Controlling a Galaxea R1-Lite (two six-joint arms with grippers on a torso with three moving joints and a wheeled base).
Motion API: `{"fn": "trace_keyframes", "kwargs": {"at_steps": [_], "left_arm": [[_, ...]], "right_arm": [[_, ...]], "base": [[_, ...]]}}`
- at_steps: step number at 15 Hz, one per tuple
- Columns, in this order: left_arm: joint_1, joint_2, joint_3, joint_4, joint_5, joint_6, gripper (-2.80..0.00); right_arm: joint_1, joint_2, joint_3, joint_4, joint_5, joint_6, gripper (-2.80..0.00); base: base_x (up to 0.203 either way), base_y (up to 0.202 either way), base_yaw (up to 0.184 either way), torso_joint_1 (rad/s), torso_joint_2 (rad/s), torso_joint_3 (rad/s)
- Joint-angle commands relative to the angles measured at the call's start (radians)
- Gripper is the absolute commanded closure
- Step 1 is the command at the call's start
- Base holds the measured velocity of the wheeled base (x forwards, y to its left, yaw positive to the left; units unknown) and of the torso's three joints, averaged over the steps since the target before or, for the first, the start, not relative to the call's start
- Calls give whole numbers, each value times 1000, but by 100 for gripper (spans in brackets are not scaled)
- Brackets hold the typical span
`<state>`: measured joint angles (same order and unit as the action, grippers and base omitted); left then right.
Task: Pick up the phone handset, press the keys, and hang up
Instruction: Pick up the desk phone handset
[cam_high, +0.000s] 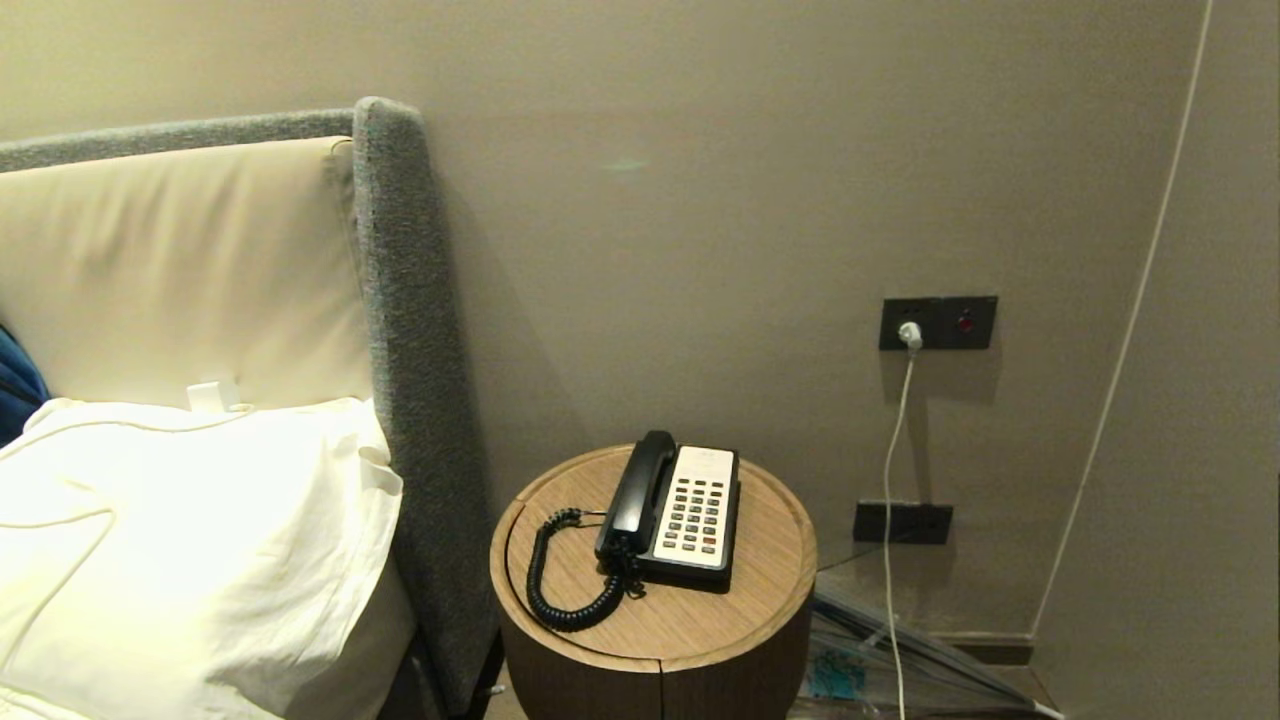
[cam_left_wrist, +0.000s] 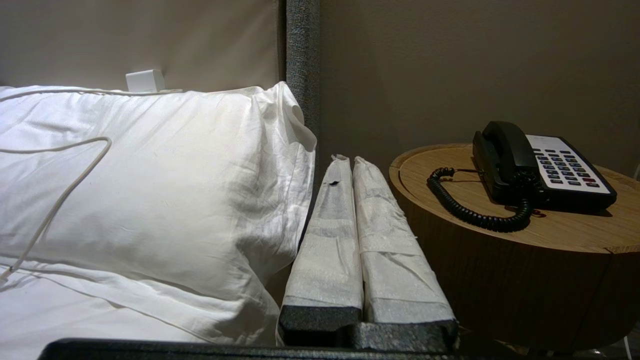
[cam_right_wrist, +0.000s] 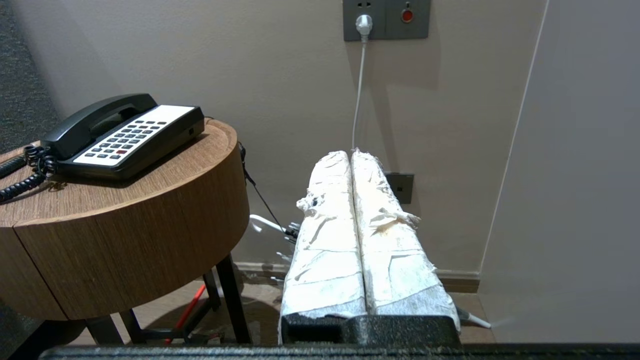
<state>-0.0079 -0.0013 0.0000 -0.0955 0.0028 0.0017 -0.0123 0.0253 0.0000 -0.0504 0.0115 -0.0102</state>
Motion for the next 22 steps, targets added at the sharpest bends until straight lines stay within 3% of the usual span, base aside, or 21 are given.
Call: {"fn": "trace_keyframes", "kwargs": {"at_steps": [1, 17, 22], "left_arm": [[0, 0, 40, -1, 0, 0, 0], [0, 1, 40, -1, 2, 0, 0], [0, 1, 40, -3, 2, -3, 0]], "right_arm": [[0, 1, 20, -2, 1, -1, 0], [0, 1, 20, -2, 1, -1, 0], [0, 1, 20, -2, 1, -1, 0]], "base": [[0, 0, 0, 0, 0, 0], [0, 0, 0, 0, 0, 0], [0, 0, 0, 2, 3, -157]]}}
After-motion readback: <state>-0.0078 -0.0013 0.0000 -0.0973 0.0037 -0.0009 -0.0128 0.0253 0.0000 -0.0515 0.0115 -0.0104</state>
